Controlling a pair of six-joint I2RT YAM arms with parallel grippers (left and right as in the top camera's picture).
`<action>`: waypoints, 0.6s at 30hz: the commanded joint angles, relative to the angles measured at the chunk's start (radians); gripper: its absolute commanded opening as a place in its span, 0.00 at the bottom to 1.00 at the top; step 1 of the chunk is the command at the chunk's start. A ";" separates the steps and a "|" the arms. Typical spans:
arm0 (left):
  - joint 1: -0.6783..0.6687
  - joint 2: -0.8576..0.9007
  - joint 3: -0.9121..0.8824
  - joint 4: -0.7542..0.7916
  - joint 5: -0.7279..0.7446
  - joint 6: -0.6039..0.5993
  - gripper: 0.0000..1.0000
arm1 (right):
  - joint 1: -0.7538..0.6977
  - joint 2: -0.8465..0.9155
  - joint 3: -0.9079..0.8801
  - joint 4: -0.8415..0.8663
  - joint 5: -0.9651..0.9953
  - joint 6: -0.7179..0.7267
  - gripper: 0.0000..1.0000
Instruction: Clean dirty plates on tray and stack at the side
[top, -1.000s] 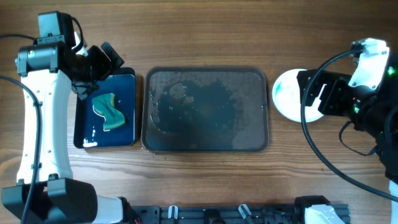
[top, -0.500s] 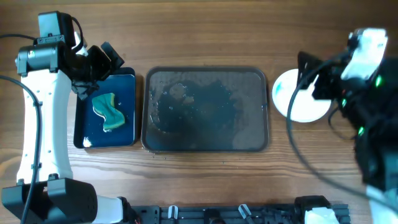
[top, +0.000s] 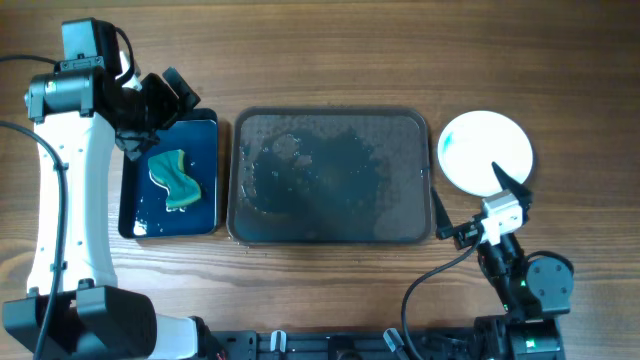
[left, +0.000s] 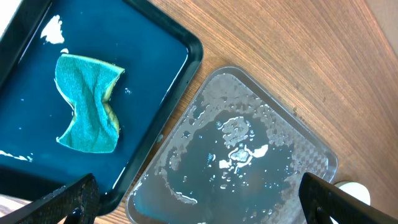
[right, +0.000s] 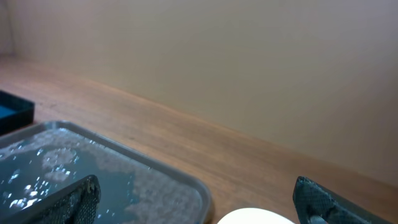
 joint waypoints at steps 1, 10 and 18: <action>-0.002 0.006 0.003 0.000 0.012 -0.002 1.00 | 0.000 -0.055 -0.059 0.018 -0.036 -0.019 1.00; -0.002 0.006 0.003 0.000 0.012 -0.002 1.00 | 0.000 -0.132 -0.132 0.062 -0.039 -0.018 0.99; -0.002 0.006 0.003 0.000 0.012 -0.002 1.00 | 0.000 -0.185 -0.131 -0.022 -0.039 -0.018 1.00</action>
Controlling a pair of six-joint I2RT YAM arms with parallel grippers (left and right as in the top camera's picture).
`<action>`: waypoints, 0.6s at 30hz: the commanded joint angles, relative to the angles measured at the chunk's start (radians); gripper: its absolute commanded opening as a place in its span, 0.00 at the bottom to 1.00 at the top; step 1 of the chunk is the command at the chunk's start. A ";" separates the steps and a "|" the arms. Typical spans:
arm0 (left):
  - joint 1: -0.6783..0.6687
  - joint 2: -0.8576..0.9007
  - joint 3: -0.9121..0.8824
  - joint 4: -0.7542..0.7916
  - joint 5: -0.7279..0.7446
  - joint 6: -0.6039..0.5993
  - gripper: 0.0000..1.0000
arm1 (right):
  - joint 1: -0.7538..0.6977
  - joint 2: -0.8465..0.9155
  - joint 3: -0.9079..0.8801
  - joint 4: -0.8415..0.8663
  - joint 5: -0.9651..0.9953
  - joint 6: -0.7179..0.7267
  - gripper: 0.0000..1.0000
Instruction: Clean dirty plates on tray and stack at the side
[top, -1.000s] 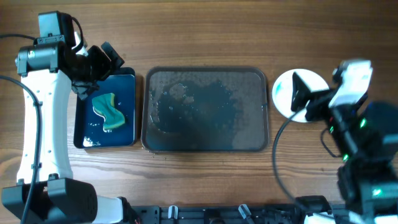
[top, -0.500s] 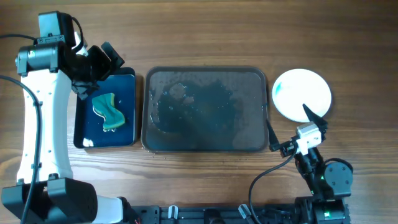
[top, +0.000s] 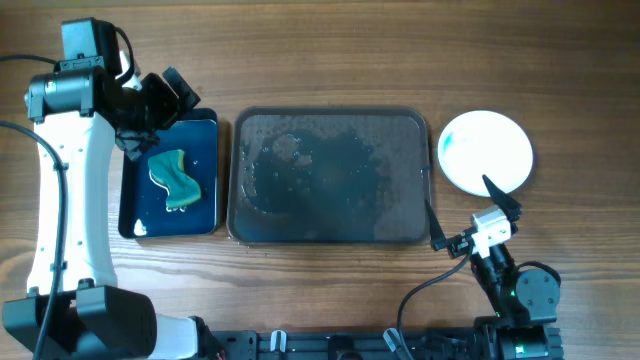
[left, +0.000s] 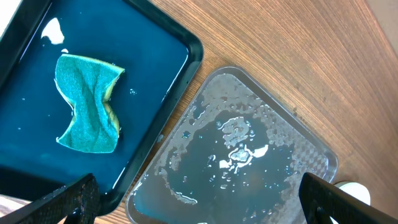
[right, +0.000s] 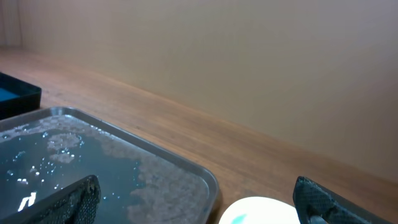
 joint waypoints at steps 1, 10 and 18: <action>-0.002 0.006 0.003 0.000 0.012 -0.003 1.00 | 0.000 -0.016 -0.003 0.003 -0.020 -0.006 1.00; -0.002 0.006 0.003 0.000 0.012 -0.002 1.00 | 0.000 -0.010 -0.003 0.002 -0.020 -0.006 1.00; -0.002 0.006 0.003 -0.004 0.011 -0.002 1.00 | 0.000 -0.010 -0.003 0.002 -0.020 -0.006 1.00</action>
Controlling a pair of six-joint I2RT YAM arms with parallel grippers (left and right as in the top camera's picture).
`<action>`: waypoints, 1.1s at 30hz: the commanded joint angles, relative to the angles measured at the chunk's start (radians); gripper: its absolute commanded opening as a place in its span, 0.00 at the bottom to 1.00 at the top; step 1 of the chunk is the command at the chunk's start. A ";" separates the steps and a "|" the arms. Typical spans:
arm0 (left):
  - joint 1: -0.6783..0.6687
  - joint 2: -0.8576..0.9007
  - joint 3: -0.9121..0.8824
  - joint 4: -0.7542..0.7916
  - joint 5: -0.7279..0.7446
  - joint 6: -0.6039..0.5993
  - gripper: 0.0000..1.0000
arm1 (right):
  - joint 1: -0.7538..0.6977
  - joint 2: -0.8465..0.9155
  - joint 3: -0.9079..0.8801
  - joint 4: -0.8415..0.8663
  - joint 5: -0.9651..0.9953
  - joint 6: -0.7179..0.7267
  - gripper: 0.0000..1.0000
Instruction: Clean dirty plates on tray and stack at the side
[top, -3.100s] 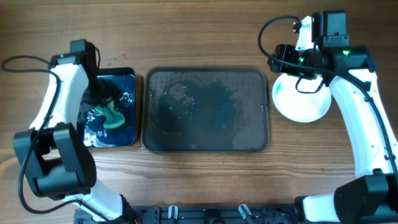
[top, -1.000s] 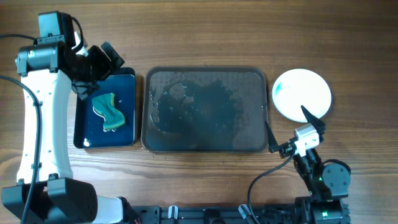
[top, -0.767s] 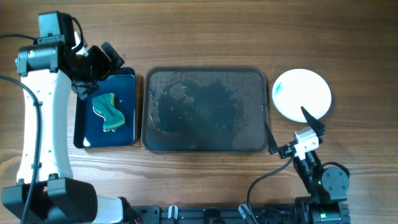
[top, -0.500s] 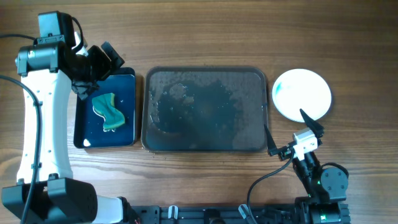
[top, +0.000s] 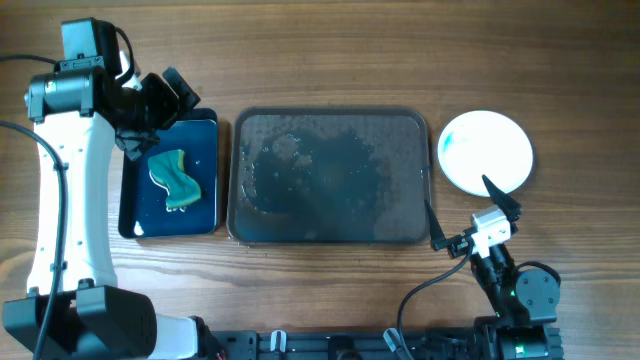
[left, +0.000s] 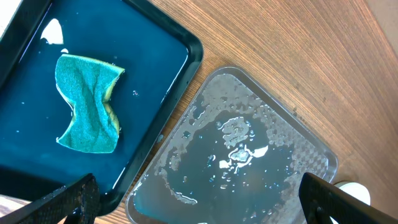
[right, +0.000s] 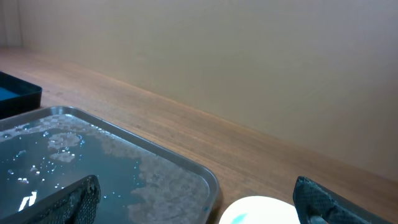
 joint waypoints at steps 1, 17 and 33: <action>0.000 0.006 0.003 -0.003 0.000 -0.002 1.00 | 0.000 -0.009 -0.003 0.003 -0.019 -0.006 1.00; -0.104 -0.772 -0.819 0.870 0.001 0.439 1.00 | 0.000 -0.009 -0.003 0.003 -0.019 -0.006 1.00; -0.090 -1.505 -1.446 1.069 -0.095 0.447 1.00 | 0.000 -0.009 -0.003 0.003 -0.020 -0.006 1.00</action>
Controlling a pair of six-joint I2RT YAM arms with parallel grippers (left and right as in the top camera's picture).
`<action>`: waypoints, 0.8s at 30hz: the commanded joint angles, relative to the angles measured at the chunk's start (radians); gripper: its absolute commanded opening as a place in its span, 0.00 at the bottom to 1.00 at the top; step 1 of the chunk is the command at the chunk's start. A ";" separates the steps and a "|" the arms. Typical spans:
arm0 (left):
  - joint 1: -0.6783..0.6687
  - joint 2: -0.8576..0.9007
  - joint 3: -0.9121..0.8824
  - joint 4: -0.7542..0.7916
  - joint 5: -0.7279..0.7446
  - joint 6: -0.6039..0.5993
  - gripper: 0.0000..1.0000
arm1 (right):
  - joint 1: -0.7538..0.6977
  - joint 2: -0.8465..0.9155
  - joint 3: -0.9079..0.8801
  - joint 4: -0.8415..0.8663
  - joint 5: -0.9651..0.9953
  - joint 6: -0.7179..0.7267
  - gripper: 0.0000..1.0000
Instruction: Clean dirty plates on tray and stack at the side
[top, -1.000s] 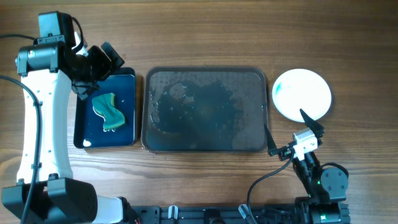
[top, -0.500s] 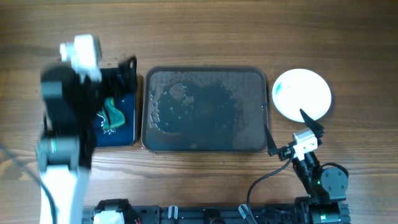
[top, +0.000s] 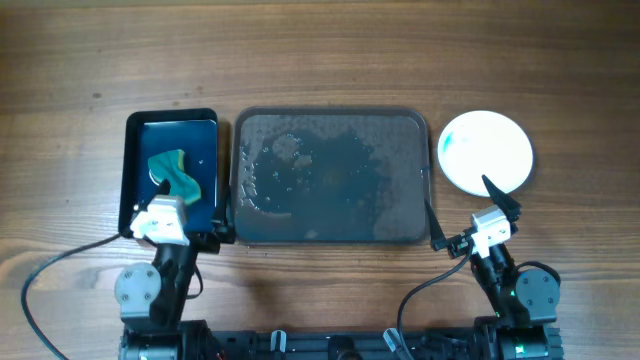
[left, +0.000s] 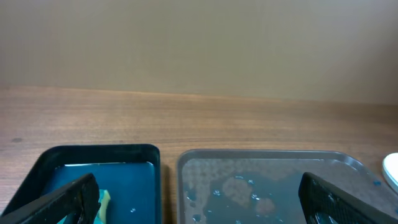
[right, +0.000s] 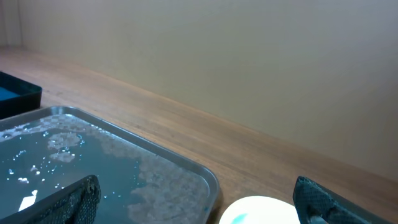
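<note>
A wet grey tray (top: 330, 232) lies mid-table with puddles on it and no plate. A white plate (top: 487, 150) with a small blue smear rests on the wood to its right, also seen in the right wrist view as the plate (right: 255, 213). My left gripper (top: 178, 215) sits low at the near edge, open and empty, facing a blue tray (top: 128, 180) with a teal sponge (top: 172, 172). My right gripper (top: 465, 210) is open and empty just in front of the plate. In their wrist views the left gripper (left: 199, 211) and right gripper (right: 199, 211) hold nothing.
Both arms are folded at the table's near edge, with cables trailing beside their bases. A beige wall stands behind the far edge. The sponge (left: 103, 199) shows beside my left finger, and the grey tray's rim (left: 261, 153) runs ahead.
My left arm was stretched high over the blue tray's far left corner, looking down on the sponge. Now it is folded at the near edge, gripper open and low. The right arm has not moved.
My right gripper stood open at the plate's near rim, then lay a little nearer the table's edge and has stayed there. My left gripper hung open above the blue tray through all earlier moments and is now down at the near edge. The sponge and plate have not moved.
</note>
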 joint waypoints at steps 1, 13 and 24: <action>0.020 -0.066 -0.045 0.012 -0.047 0.019 1.00 | 0.000 -0.009 -0.003 0.003 -0.019 -0.006 1.00; 0.037 -0.154 -0.174 0.040 -0.051 0.018 1.00 | 0.000 -0.009 -0.003 0.003 -0.020 -0.006 1.00; 0.033 -0.154 -0.182 0.054 -0.051 0.015 1.00 | 0.000 -0.009 -0.003 0.003 -0.019 -0.006 1.00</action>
